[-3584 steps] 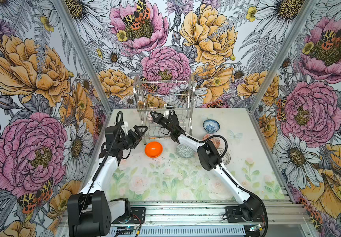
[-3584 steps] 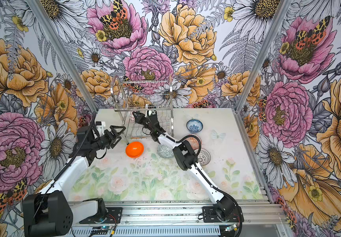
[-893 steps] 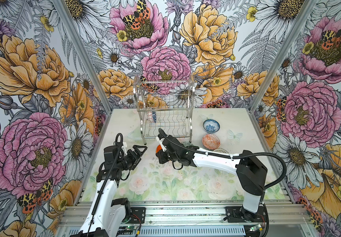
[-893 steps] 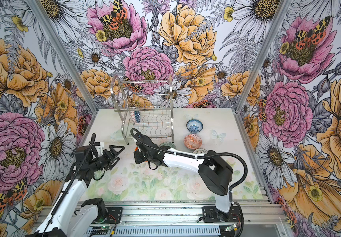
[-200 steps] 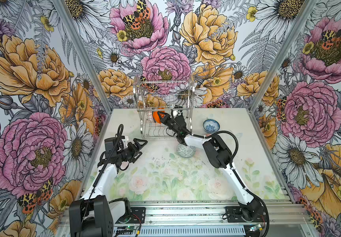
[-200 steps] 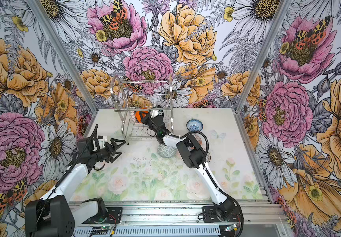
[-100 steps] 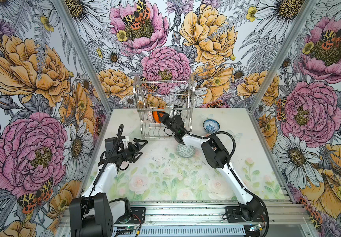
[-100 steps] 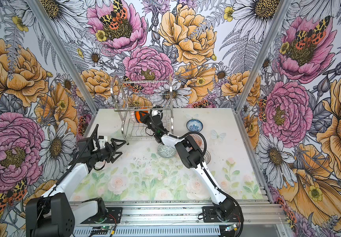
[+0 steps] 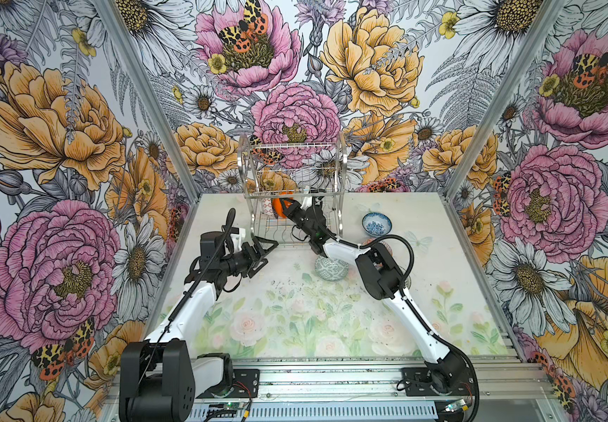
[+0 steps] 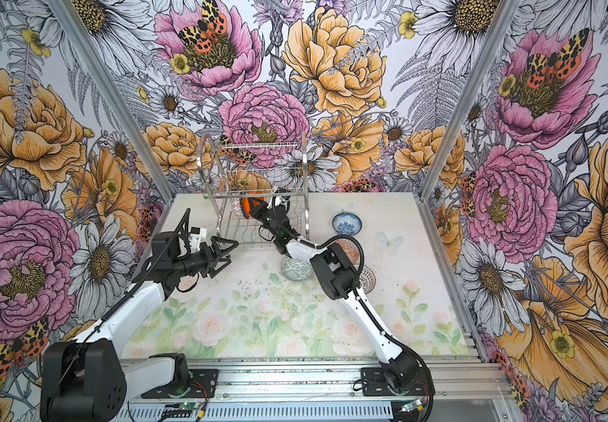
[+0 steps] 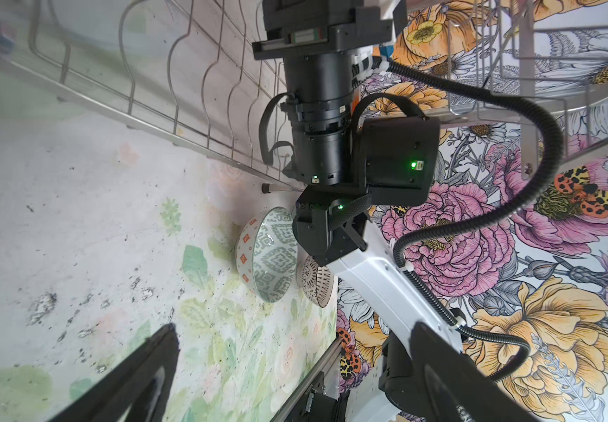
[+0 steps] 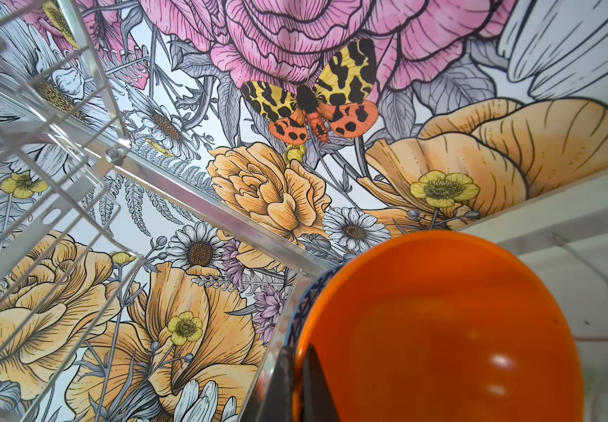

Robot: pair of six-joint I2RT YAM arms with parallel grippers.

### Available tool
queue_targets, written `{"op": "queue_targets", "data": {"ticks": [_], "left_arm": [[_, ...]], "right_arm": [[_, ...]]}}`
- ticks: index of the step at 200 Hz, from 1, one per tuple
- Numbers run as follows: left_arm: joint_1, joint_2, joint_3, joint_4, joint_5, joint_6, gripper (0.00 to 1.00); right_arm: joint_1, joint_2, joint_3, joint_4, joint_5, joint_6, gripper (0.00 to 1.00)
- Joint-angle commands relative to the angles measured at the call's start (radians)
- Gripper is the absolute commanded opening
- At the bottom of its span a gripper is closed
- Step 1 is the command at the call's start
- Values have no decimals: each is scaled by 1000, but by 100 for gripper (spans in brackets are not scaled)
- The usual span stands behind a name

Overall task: Load the bowls into the dish rack
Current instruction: 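Lower the orange bowl on edge into a rack slot beside the teal bowl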

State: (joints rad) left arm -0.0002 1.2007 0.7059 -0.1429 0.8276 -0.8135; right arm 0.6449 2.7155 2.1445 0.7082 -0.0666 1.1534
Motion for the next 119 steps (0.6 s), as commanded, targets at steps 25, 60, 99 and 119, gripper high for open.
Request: {"op": "queue_targets", "data": {"ticks": [25,60,99,119], "left_arm": [[-45,25,71,31,-57,3,99],[-57,12,78,18,-138,1,99],[-121,-15,84,-2,-307,11,99],[-140,-2,84,19,-334,-6,99]], "right_arm": [[-16,44,60,30,4,15,0],[-22,60,78,30,-9,11,0],[-26,67,84,30,-13,10,0],[-27,67,84,30,-17,10,0]]}}
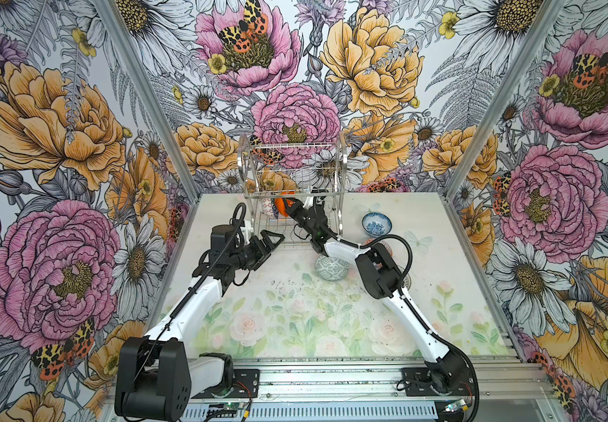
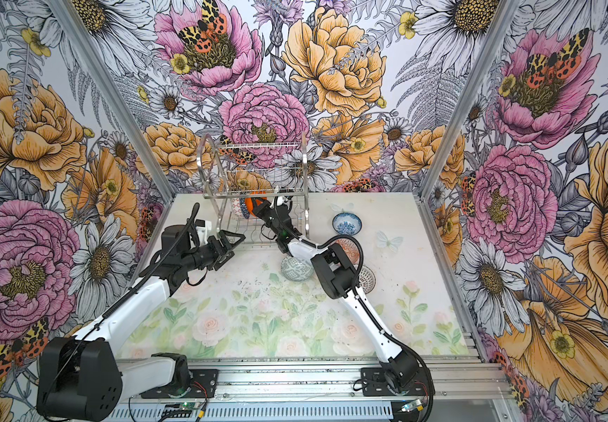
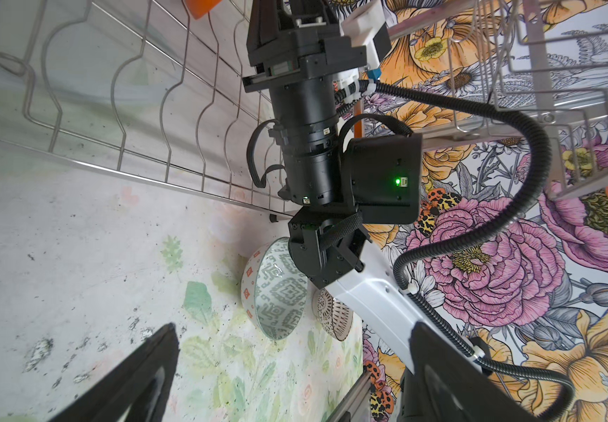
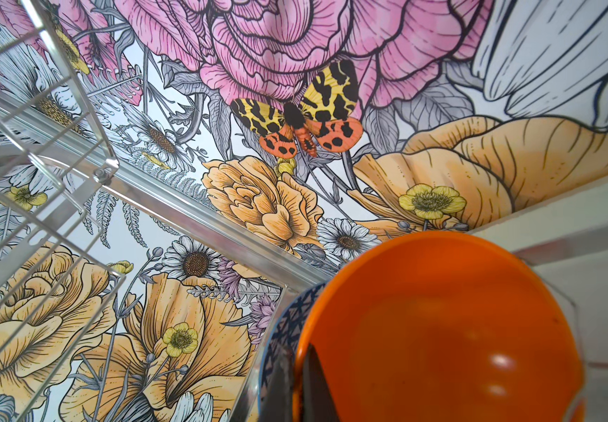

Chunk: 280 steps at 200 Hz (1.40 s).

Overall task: Load the bowls into the dish rack
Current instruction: 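Lower the orange bowl on edge into a rack slot beside the teal bowl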

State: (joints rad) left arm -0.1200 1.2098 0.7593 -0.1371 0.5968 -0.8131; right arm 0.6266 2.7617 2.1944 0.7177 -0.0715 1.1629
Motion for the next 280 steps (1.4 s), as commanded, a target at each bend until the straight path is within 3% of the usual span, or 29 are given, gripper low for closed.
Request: {"op": "queue_targets", "data": {"ticks": [1,101,280], "left_arm": [[-21,-10,31,14,-104,-8,99],[-20,32,0,94,-111,-51,99],[-20,47,-12,114,-95,-59,99]], "right_arm": [[-9,21,34,19,-13,1,0],[-19,20,28,8,-43,2,0],[-38,-55,-126,40,-68,-5,0]]}}
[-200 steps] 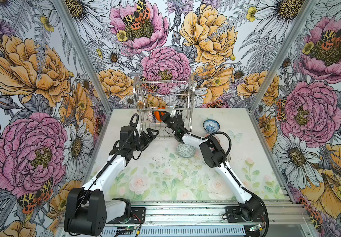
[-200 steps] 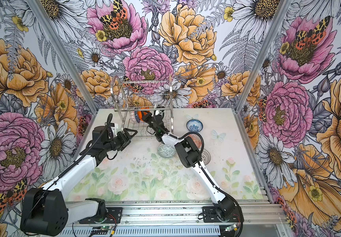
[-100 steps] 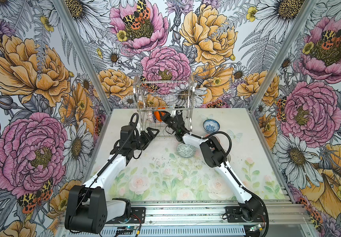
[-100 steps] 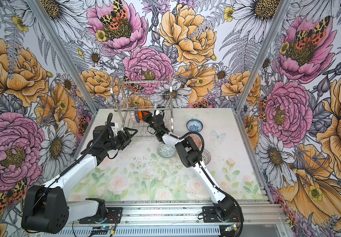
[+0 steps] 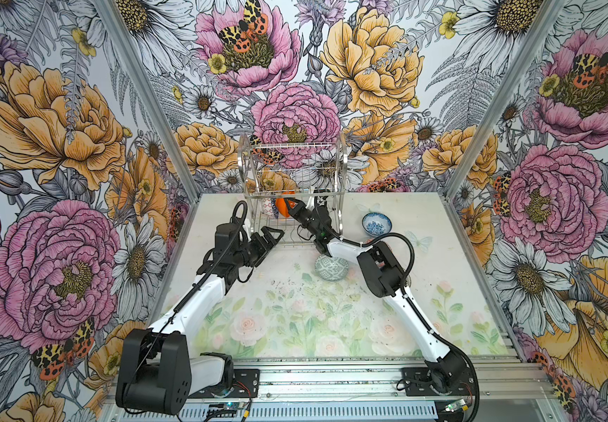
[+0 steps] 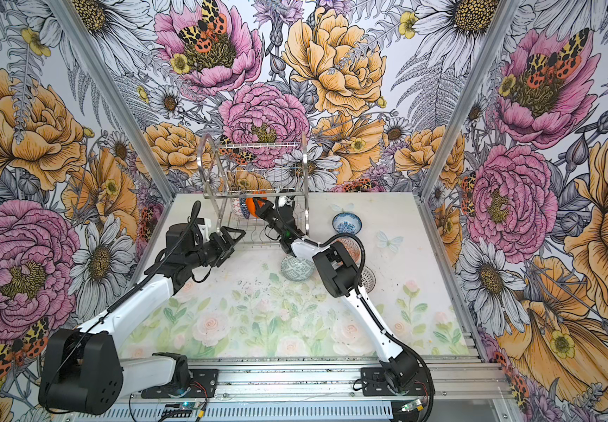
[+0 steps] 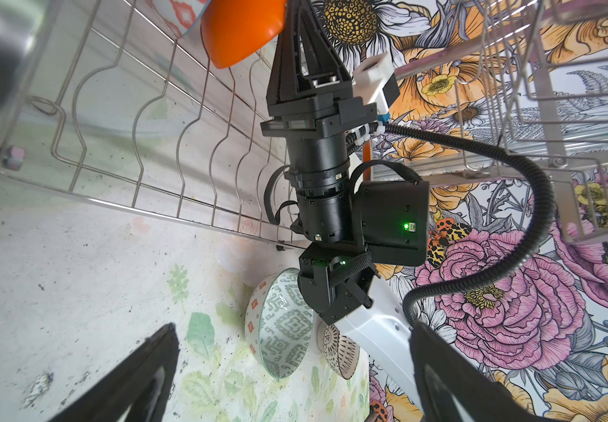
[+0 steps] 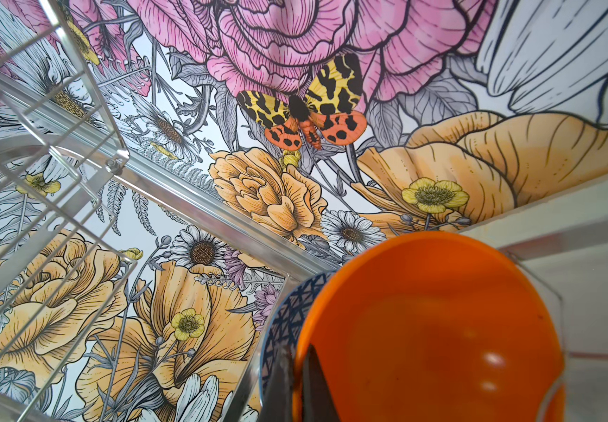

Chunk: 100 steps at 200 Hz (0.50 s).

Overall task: Load the bowls into the dish rack
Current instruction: 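Lower the orange bowl on edge into a rack slot beside the teal bowl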

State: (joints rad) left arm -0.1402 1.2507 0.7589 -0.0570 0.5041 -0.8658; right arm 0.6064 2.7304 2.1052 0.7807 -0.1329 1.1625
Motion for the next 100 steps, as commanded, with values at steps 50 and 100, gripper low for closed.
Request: {"op": "queue_targets", "data": {"ticks": [50,100], "left_arm": [[1,5,-12,32,-3,-5,99],[3,6,-12,33,-3,-5,99]], "right_arm": [[-23,-31,-26,-60,-26,-22,0],[-31,-46,-32,-87,-61,-44,0]]}}
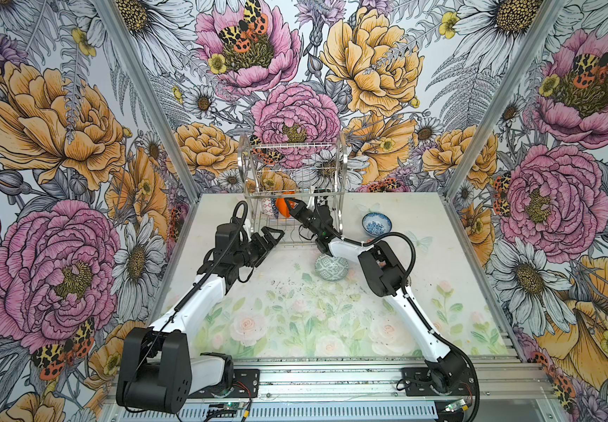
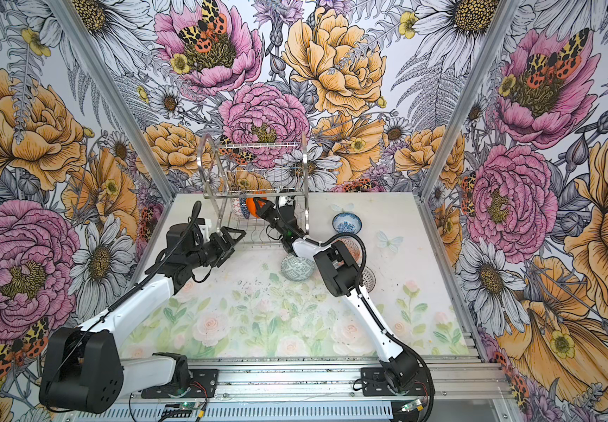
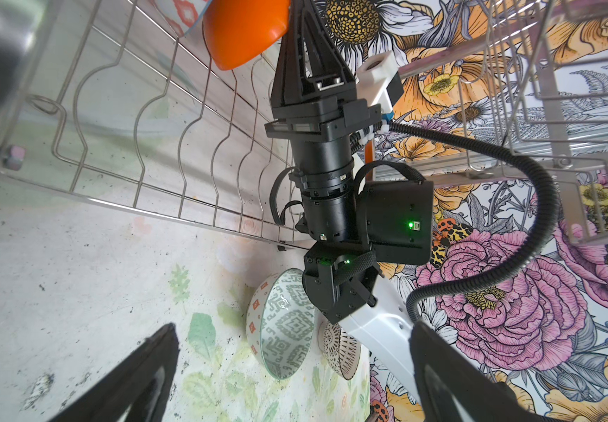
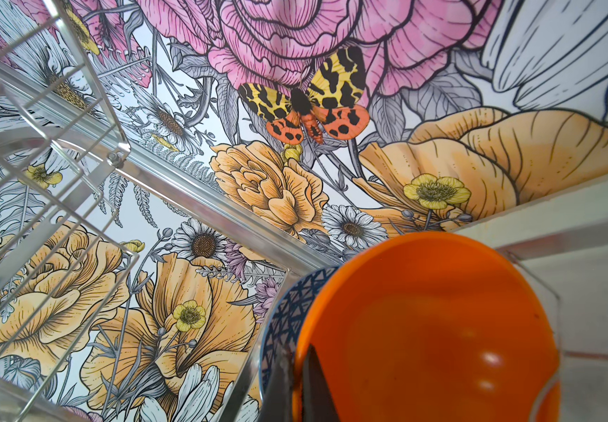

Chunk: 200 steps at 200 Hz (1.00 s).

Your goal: Load the bowls into the dish rack

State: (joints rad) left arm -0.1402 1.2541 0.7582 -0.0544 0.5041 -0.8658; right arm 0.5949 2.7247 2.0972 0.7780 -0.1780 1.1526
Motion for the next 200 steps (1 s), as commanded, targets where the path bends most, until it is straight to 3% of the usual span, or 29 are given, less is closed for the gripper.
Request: {"op": "queue_targets", "data": {"ticks": [1,200], "left_arm": [[3,2,-12,30,-3,-5,99],[2,5,-17,33,-1,-9,99]], "right_arm": [[-20,-40,-24,-85,-16,-35,0],[-27,-105,-3,-347,-84,-227,5]]}}
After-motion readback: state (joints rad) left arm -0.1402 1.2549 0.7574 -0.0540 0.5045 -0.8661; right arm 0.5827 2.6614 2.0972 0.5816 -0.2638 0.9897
